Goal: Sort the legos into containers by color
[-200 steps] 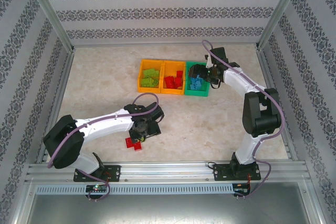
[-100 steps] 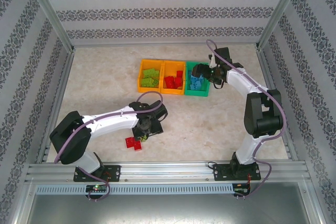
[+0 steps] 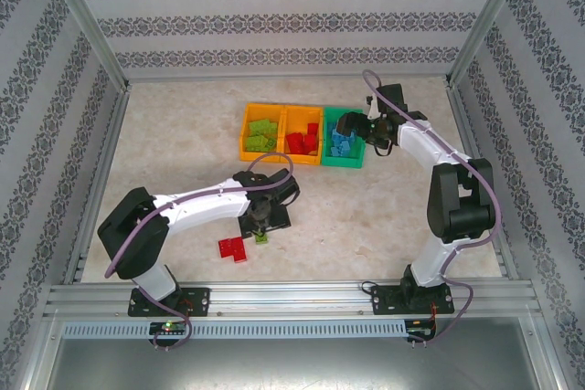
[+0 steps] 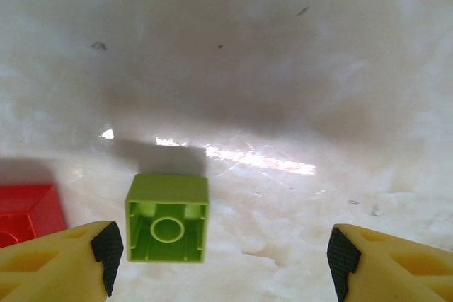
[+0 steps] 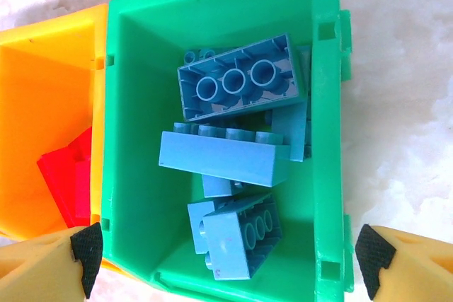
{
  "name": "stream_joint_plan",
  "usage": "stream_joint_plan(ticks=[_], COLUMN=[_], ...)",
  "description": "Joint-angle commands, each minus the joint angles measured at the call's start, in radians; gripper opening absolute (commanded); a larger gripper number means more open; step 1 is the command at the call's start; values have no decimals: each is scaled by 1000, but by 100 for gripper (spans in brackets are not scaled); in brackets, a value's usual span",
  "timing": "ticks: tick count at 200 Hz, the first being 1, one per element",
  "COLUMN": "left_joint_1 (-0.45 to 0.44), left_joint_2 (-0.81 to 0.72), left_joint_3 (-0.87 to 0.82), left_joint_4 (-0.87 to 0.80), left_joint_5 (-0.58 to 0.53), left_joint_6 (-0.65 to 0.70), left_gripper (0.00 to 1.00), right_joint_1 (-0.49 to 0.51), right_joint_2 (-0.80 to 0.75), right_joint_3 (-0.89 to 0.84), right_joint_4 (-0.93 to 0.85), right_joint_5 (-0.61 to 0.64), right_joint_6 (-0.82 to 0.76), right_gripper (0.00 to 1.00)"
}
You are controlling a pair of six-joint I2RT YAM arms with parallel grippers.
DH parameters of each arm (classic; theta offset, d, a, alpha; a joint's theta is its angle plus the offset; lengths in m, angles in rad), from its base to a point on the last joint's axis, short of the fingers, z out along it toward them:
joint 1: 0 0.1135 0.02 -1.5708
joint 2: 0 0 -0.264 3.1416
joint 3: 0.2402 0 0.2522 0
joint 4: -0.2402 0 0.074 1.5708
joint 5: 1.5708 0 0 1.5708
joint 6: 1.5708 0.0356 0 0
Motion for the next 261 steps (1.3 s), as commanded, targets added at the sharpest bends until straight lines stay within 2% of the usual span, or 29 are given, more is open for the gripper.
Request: stream_joint_plan(ticks=[1,38,73,121,150,178,206,261], left_joint_1=[-16,-17,-17,-17,-17,-17,-17,7], left_joint_2=[-16,-12,29,87,94,96,105,99], left_joint_3=[10,-46,-48,-17,-59,-77,-39,83], left_joint_4=[-61,-39,-36,-35,-8,18,-8,-96], left_joint_5=[-34,-12,-11,1,1,3,-34,-126], left_joint_6=[25,6,41,106,111,118,155,241], left_gripper=[78,78,77,65,61,52,42,31], right_joint_1=[-7,-9,-16,-33,-47,-55,-55,-55], right_joint_2=[-25,-25,-29,-54,-68,-79,-83,-117], right_joint_3=[-19,-24,-27,-46,-56,-62,-69,-103], right_joint_4=[19,22,18,18,15,15,16,18], right_joint_5=[-19,-19,-15,-10,-7,-5,-6,20], right_joint_6=[0,-1,0,0,-2,0,-1,-27], right_gripper=[95,95,95,95,94,95,95,95])
